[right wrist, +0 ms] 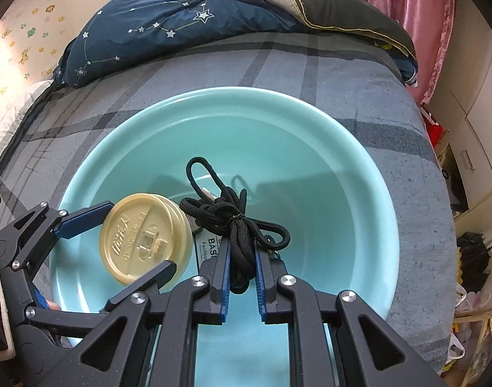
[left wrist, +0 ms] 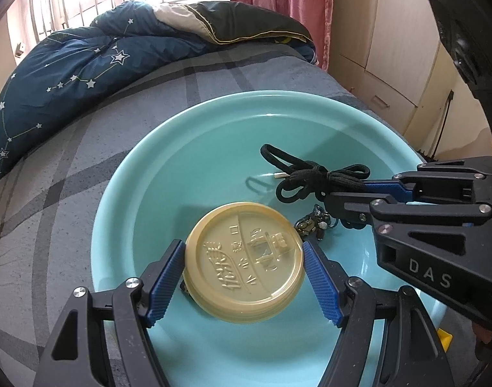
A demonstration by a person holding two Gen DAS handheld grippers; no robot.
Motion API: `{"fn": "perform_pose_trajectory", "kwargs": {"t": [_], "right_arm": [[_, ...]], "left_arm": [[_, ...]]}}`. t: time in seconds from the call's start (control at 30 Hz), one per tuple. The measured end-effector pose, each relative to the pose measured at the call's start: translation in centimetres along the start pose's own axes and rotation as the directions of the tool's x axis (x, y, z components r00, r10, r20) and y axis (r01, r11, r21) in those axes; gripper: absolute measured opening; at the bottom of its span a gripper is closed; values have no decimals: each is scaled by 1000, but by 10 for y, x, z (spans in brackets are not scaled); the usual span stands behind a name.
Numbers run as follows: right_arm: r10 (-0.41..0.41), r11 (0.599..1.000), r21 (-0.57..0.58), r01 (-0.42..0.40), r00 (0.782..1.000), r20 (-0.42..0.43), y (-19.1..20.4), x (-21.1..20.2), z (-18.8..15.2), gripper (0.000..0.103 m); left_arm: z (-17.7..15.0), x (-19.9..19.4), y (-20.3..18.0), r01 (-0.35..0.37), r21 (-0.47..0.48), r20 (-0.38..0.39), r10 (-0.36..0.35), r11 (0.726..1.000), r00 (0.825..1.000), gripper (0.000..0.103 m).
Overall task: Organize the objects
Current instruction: 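Open the left tool dropping the gold lid while the right tool releases the cord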
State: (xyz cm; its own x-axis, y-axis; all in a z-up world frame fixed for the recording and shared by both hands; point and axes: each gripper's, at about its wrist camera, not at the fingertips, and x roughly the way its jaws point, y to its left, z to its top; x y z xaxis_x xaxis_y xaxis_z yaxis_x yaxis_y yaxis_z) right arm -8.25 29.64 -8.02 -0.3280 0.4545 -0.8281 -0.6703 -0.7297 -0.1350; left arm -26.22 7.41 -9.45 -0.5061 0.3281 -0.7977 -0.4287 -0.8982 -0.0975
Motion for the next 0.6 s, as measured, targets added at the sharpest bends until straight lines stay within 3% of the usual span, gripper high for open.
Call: {"fn": "perform_pose_trajectory", "kwargs": {"t": [0.13, 0.17, 0.2, 0.27, 0.33, 0.37, 0.43, 0.6], "right_arm": [[-2, 1000, -2, 2, 1000, 8, 3, -4, 0, 19], [-4, 1000, -5, 4, 1000, 12, 4, -6, 1, 20], [-4, 1000, -9, 5, 1000, 16, 5, -7, 1, 24], [-13, 1000, -12, 14, 1000, 27, 7, -10, 1, 44], [-29, 1000, -8, 29, 999, 43, 8, -15, 2, 69], [-34, 999, -8, 34, 998, 50, 8, -17, 2, 74], [-42, 999, -9, 42, 998, 54, 9, -20, 3, 97], [-59, 998, 4, 59, 997, 40, 9, -22, 2, 102]], "left_arm": [[1, -3, -1, -5, -4, 11, 5, 1000, 1000, 79], [1, -4, -1, -1, -3, 15, 1, 1000, 1000, 82], [1, -4, -1, -2, -6, 18, 2, 1000, 1000, 92], [1, -6, 0, -11, -14, 26, 11, 1000, 1000, 102], [2, -8, 1, -19, -17, 30, 20, 1000, 999, 103], [2, -9, 2, -21, -18, 30, 22, 1000, 999, 103], [2, -11, 3, -28, -23, 36, 29, 999, 999, 103], [-1, -20, 5, -45, -23, 47, 46, 999, 998, 103]]}}
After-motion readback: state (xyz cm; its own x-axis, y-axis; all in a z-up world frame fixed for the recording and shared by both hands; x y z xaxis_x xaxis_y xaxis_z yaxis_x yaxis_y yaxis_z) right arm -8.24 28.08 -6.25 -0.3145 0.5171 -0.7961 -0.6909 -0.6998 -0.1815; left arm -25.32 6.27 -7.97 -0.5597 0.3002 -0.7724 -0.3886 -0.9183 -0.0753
